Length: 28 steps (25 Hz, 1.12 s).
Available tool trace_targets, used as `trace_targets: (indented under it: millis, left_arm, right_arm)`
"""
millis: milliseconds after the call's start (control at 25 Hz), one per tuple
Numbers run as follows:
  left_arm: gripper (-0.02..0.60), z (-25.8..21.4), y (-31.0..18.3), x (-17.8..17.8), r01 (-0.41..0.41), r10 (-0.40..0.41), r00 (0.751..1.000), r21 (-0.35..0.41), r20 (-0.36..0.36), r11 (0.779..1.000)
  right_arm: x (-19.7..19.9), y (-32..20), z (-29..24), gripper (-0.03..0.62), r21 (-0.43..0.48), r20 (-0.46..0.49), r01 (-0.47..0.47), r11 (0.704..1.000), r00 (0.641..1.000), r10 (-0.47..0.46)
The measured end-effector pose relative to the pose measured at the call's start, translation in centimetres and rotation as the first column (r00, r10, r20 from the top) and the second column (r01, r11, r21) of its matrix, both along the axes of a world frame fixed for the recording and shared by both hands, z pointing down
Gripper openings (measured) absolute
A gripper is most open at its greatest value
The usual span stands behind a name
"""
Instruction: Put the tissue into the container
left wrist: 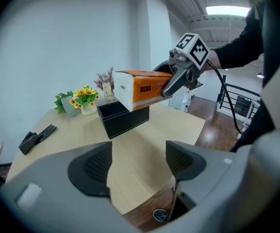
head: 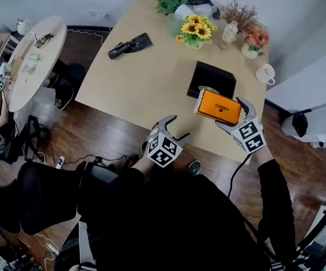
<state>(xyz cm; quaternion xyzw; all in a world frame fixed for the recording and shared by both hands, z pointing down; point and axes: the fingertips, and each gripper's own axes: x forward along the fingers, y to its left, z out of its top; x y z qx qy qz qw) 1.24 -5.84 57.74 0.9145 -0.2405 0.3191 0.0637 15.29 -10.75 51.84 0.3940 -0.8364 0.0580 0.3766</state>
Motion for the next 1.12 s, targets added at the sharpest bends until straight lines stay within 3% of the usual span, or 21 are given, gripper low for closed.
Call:
trace_targets:
  millis: [560,1120]
  left_arm:
    - [0.331,-0.1,-0.8,-1.8,0.054,-0.055,0.998,-0.028,-0.032,0.998]
    - [0.331,-1.1,-4.3,-3.9,0.101,-0.1,0.995,0.013,-0.03,0.995]
  right_arm:
    - [1.0,-4.0,-2.4,0.508,0.039,-0.025,-0.004,0.999,1.0,0.005]
    - [1.0,-6.5,-2.5,0.508,0.041,-0.017,-0.014,0.999,1.0,0.015]
